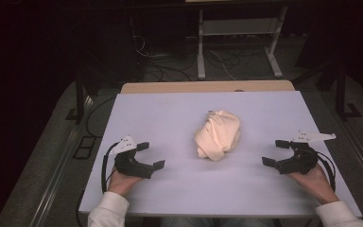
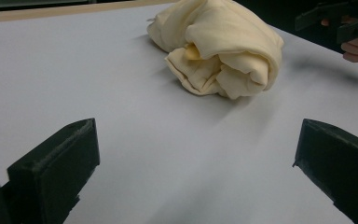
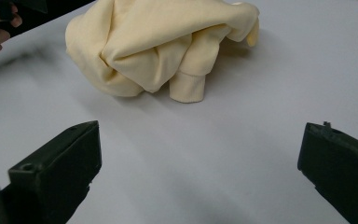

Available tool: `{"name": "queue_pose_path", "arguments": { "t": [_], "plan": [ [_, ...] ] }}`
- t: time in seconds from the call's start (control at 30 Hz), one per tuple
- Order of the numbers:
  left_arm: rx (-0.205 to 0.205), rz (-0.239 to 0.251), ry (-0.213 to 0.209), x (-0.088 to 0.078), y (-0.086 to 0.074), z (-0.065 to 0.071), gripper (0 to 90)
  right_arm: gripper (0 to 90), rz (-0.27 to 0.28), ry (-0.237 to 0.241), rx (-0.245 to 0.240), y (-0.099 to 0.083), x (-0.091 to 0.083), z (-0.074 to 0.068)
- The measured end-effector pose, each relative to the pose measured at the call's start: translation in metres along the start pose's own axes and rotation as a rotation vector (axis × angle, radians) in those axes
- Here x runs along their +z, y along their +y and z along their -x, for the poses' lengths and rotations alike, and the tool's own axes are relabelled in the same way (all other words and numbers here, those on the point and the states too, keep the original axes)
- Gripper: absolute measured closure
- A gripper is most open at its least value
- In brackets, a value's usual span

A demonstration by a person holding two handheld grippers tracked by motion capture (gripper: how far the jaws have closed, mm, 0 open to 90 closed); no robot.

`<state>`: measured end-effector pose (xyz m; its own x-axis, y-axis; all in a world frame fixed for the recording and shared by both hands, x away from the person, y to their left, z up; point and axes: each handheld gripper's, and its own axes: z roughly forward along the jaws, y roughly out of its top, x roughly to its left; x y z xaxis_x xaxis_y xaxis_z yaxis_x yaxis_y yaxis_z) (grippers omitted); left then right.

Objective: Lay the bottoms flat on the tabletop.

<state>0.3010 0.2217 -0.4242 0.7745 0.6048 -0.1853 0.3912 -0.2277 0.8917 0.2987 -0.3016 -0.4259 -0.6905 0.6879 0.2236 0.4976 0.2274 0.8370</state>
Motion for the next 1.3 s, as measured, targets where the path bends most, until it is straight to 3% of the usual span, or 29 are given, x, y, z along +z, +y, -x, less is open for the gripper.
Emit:
{"name": "queue_pose_path", "arguments": {
  "t": [0.77, 1.07, 1.3],
  "plan": [
    [-0.002, -0.002, 0.006, -0.001, 0.001, 0.001, 0.0, 0.0, 0.013, -0.007, 0.011, 0.003, -0.005, -0.001],
    [-0.010, 0.013, 0.024, -0.002, 0.008, 0.001, 0.0, 0.0, 0.016, -0.002, 0.018, 0.010, -0.006, -0.002],
    [0.003, -0.009, 0.019, 0.004, 0.013, 0.005, 0.0, 0.0, 0.016, 0.005, 0.017, 0.020, -0.006, -0.003]
  ]
}}
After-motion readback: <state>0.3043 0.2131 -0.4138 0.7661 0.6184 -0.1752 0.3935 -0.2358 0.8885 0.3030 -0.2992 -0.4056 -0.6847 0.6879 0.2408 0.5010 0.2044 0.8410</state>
